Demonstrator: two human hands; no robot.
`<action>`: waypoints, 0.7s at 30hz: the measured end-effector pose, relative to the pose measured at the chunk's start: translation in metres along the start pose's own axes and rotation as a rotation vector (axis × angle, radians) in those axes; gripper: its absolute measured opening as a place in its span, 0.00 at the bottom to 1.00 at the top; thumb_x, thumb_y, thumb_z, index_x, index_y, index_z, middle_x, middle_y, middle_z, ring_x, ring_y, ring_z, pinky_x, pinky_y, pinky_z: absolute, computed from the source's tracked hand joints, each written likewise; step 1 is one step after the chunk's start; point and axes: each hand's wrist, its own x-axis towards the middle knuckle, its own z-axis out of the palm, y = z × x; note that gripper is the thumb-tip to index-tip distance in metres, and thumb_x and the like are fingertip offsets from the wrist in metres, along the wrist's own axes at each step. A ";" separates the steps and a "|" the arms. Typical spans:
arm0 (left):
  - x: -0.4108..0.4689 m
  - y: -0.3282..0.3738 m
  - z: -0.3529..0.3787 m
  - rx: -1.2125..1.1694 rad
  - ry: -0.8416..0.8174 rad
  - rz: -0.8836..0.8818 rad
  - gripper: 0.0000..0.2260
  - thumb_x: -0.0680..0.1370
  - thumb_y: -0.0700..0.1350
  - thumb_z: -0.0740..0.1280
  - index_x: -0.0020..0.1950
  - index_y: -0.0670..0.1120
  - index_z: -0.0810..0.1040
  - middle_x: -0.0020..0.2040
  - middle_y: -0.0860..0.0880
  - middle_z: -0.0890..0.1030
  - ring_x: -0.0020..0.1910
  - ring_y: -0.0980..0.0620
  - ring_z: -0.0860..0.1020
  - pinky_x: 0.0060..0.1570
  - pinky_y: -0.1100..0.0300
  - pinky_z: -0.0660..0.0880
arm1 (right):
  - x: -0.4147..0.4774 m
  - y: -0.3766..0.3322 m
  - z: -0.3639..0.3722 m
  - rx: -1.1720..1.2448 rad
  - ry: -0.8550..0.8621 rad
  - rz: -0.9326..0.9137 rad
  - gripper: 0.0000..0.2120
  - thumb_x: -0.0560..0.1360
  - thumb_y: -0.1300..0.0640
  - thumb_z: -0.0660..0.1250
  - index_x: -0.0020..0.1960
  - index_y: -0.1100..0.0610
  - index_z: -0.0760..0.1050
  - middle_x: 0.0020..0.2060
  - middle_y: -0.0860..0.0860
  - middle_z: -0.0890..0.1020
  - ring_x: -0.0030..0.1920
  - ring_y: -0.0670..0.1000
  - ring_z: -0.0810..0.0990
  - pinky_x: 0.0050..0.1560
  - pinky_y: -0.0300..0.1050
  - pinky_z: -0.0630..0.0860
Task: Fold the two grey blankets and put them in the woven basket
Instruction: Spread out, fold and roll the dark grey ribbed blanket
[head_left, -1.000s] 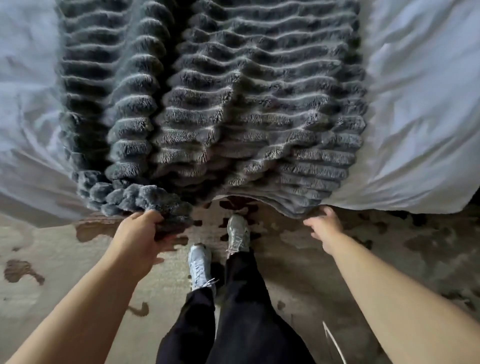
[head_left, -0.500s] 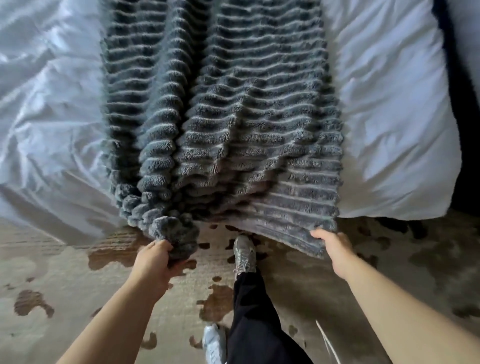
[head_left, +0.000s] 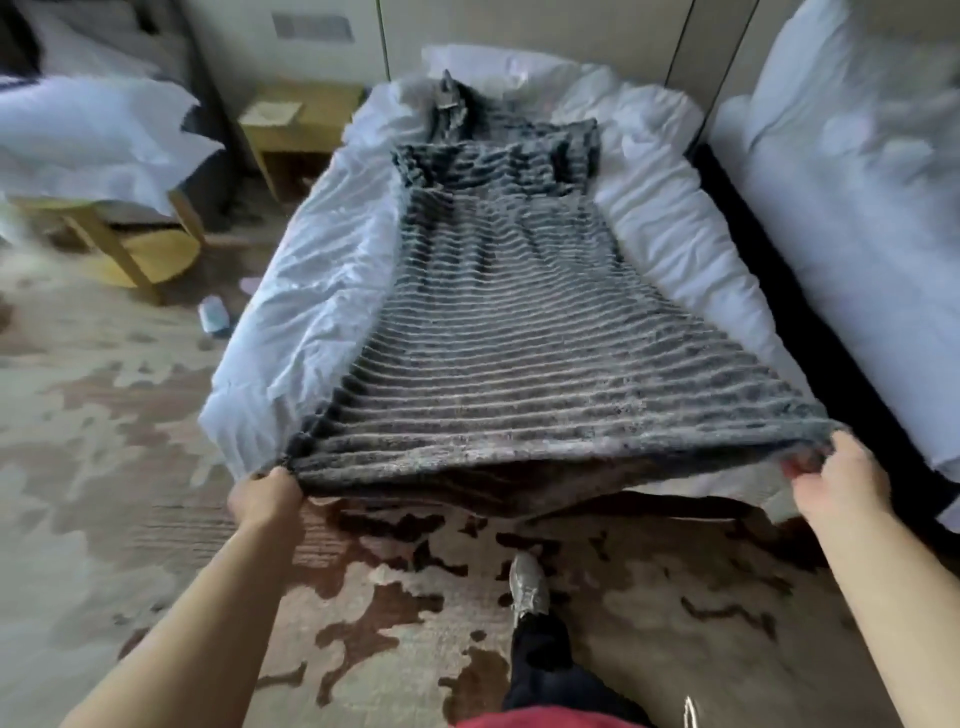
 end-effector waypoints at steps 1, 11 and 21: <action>0.004 -0.004 -0.012 -0.019 0.006 -0.022 0.14 0.72 0.35 0.63 0.57 0.38 0.78 0.51 0.39 0.80 0.50 0.40 0.80 0.56 0.47 0.78 | -0.011 0.003 -0.012 -0.056 0.070 -0.093 0.05 0.78 0.62 0.62 0.45 0.55 0.70 0.37 0.46 0.81 0.37 0.45 0.80 0.42 0.37 0.77; -0.024 -0.050 -0.058 -0.134 -0.091 -0.079 0.10 0.73 0.35 0.67 0.54 0.38 0.80 0.49 0.39 0.79 0.48 0.41 0.79 0.57 0.48 0.76 | -0.065 0.059 -0.079 -0.256 0.217 0.008 0.03 0.77 0.67 0.63 0.46 0.61 0.73 0.52 0.60 0.77 0.39 0.53 0.77 0.59 0.57 0.75; -0.032 -0.034 -0.048 -0.363 -0.361 -0.222 0.19 0.79 0.33 0.58 0.71 0.33 0.65 0.70 0.35 0.69 0.68 0.38 0.70 0.39 0.63 0.79 | -0.053 0.044 -0.082 -0.003 0.114 0.086 0.06 0.76 0.67 0.64 0.52 0.60 0.71 0.60 0.60 0.75 0.47 0.55 0.79 0.45 0.47 0.78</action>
